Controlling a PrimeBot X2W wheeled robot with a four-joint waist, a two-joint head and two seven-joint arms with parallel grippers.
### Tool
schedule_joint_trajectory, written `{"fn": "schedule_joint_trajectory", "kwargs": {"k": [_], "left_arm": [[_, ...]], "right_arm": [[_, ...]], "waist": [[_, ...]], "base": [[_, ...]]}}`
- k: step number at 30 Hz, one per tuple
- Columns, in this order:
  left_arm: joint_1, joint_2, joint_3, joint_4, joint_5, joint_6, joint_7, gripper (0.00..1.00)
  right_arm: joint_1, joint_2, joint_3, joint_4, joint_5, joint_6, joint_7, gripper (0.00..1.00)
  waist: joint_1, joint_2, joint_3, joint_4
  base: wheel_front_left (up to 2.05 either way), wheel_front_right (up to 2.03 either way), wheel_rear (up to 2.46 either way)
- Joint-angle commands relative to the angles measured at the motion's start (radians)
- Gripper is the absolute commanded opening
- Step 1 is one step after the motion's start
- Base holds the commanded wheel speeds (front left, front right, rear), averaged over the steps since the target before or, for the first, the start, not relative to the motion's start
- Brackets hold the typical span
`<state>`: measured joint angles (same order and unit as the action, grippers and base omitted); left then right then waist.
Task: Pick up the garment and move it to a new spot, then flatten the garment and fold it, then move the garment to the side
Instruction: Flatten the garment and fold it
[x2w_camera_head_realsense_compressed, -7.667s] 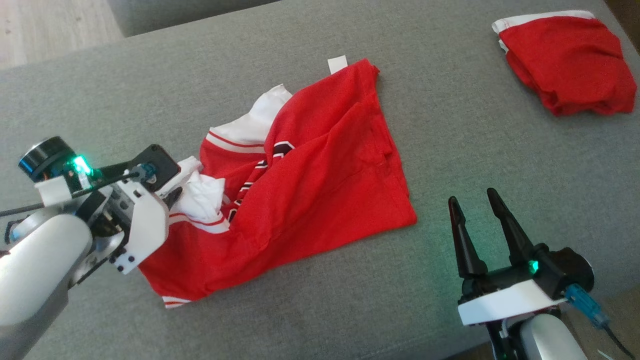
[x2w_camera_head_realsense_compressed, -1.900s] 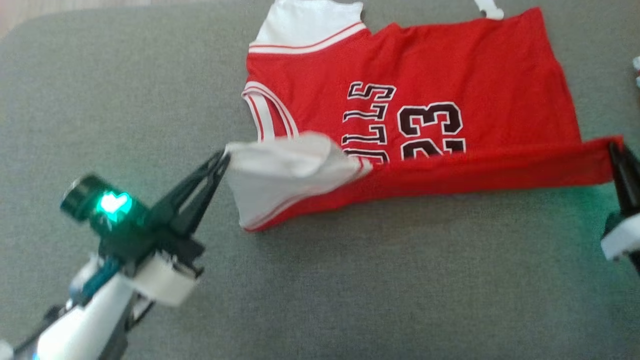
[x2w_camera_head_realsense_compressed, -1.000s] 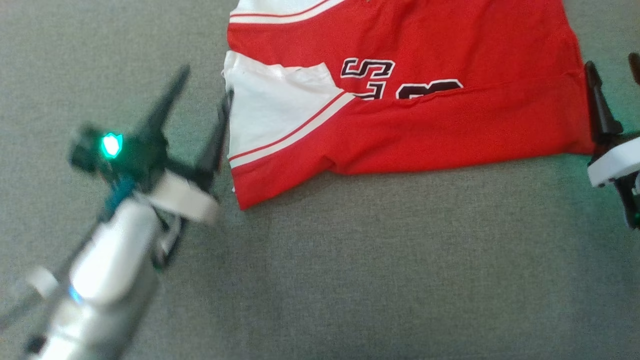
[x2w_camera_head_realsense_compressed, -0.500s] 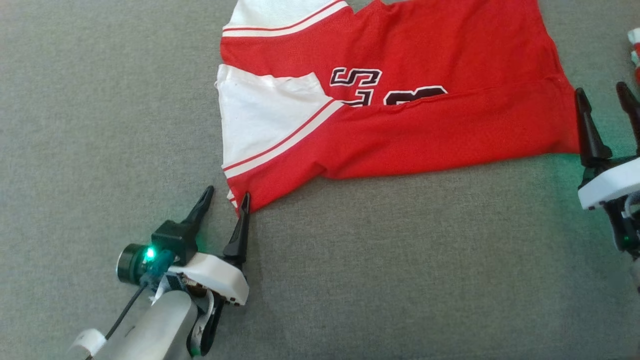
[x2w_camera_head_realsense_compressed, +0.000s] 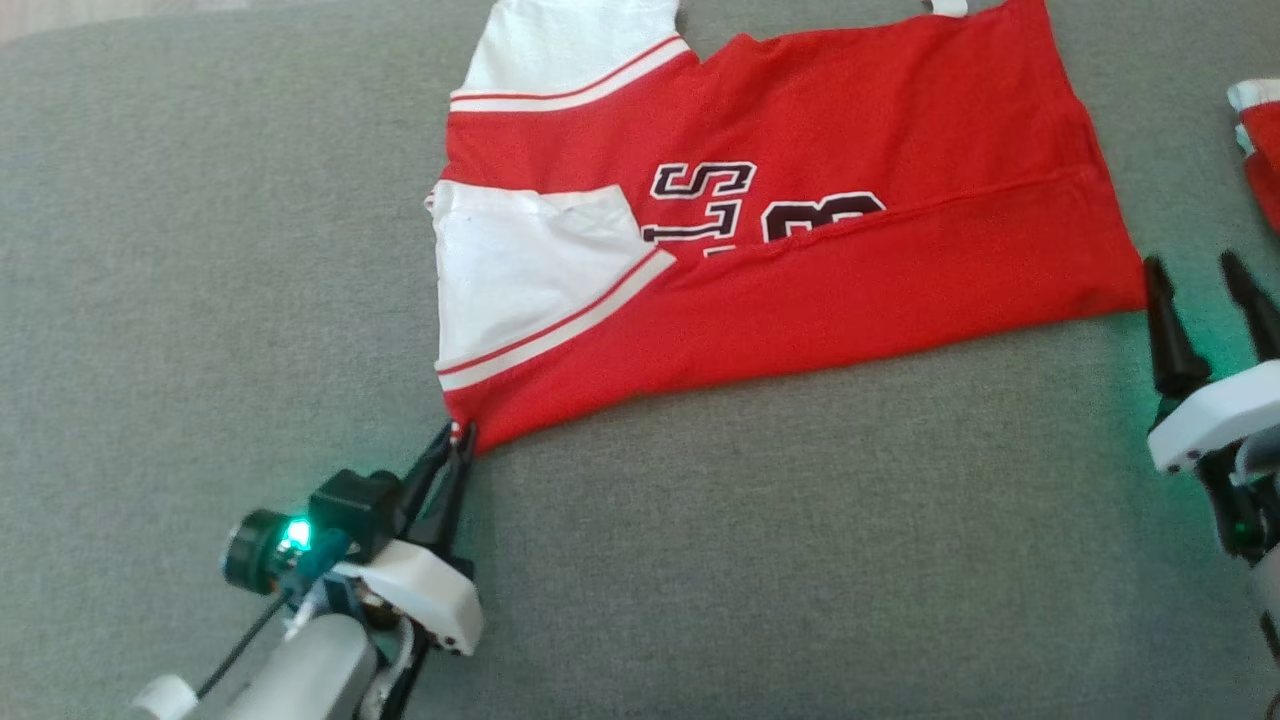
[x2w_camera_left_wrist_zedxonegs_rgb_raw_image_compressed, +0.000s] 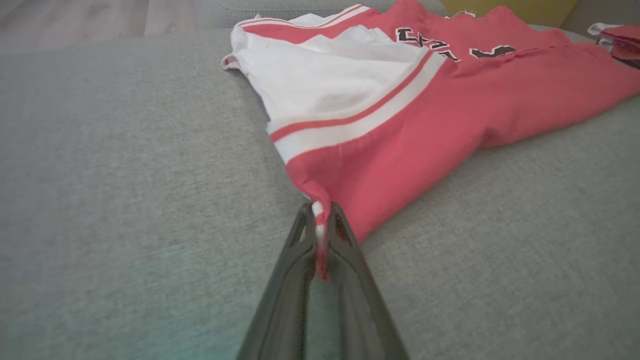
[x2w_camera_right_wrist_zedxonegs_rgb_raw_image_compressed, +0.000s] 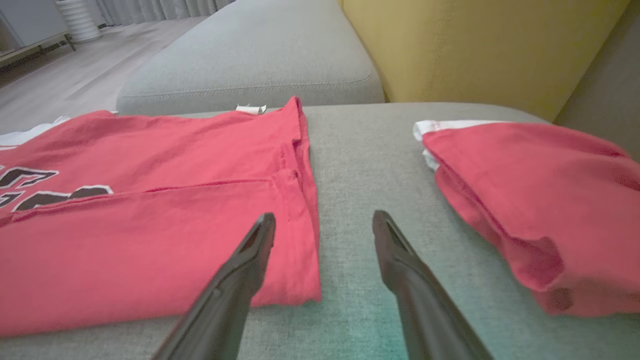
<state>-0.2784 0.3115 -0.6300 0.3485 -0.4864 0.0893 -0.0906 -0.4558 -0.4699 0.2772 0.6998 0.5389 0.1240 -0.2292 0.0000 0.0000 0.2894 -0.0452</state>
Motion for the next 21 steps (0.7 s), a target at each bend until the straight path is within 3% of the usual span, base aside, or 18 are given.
{"fn": "schedule_joint_trajectory", "kwargs": {"k": [1,10,11,13,14,21], "left_arm": [[-0.021,0.050,0.034,-0.041,0.017,0.008,-0.011,0.00],[-0.066,0.097,0.032,-0.093,0.048,0.009,0.002,0.00],[-0.068,0.098,0.031,-0.095,0.049,0.009,0.003,0.00],[-0.069,0.099,0.029,-0.097,0.047,0.007,0.004,0.00],[-0.069,0.099,0.027,-0.096,0.046,0.006,0.004,0.00],[-0.034,0.102,0.019,-0.101,0.032,0.007,0.002,0.00]], "right_arm": [[0.006,-0.006,0.012,0.011,0.008,0.007,0.017,1.00],[-0.061,0.010,0.064,0.113,0.037,0.007,0.140,1.00],[-0.066,0.010,0.073,0.118,0.043,0.007,0.152,0.80],[-0.073,0.010,0.091,0.128,0.059,0.007,0.174,0.20],[-0.073,0.009,0.101,0.132,0.068,0.007,0.188,0.00],[-0.040,-0.045,0.145,0.097,0.134,0.007,0.213,0.00]], "waist": [[0.0000,0.0000,-0.004,0.010],[0.0000,0.0000,0.001,0.024],[0.0000,0.0000,0.001,0.025],[0.0000,0.0000,-0.005,0.026],[0.0000,0.0000,-0.010,0.027],[0.0000,0.0000,-0.068,0.024]], "base": [[0.00,0.00,0.00],[0.00,0.00,0.00],[0.00,0.00,0.00],[0.00,0.00,0.00],[0.00,0.00,0.00],[0.00,0.00,0.00]]}}
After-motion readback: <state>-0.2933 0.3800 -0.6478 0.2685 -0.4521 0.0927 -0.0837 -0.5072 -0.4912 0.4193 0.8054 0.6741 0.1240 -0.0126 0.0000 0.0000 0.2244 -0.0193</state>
